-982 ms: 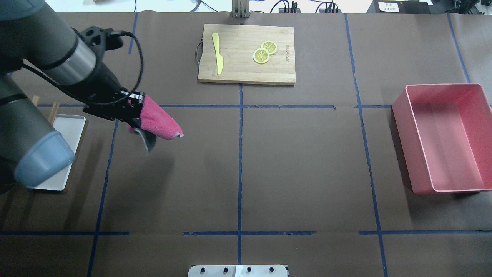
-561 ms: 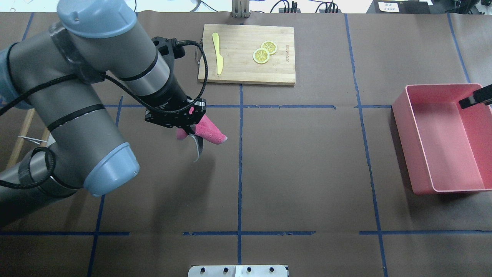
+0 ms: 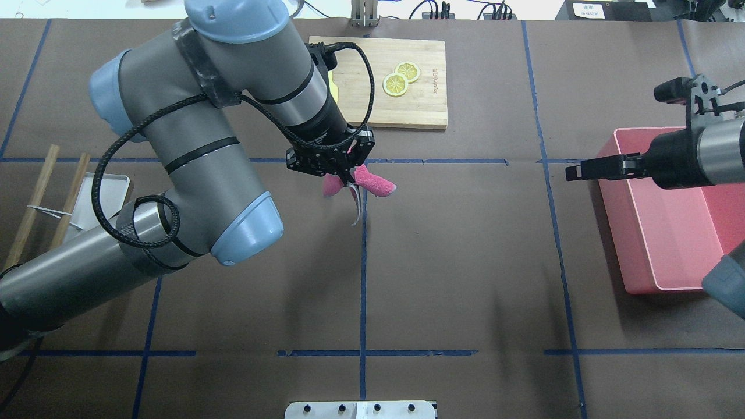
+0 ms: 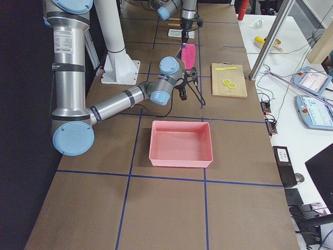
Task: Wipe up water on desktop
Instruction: 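Lift the pink cloth and carry it toward the table center with the left gripper, then hold the cloth with the left gripper while the right gripper reaches to grasp it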
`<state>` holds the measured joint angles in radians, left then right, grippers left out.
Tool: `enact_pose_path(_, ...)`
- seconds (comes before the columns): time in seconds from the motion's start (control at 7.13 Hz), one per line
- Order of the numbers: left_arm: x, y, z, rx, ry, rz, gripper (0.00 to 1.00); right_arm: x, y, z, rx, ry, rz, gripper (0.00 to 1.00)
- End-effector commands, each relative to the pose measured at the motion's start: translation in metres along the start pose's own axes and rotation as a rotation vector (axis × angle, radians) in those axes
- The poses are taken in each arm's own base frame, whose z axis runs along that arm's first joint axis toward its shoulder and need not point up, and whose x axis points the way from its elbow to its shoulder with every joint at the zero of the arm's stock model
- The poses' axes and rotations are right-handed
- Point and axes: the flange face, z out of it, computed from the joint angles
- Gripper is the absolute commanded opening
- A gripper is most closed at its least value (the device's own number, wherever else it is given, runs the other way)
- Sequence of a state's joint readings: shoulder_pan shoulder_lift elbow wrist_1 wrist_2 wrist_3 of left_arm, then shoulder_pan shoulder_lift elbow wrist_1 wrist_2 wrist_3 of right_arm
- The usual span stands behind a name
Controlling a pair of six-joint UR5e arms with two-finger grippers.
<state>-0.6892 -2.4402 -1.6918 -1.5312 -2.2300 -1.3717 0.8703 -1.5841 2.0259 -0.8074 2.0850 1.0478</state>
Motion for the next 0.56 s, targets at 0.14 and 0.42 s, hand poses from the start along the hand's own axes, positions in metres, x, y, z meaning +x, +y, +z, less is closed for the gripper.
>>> enact_pose_path(0.14, 0.042, 0.029, 0.015, -0.025, 0.065, -0.113, 0.0, -0.091, 0.024, 0.031, 0.114, -0.073, -0.103, 1.0)
enact_pose_path(0.42, 0.076, 0.029, 0.034, -0.03, 0.047, -0.26, 0.0, -0.128, 0.054, 0.057, 0.234, -0.041, -0.139, 0.98)
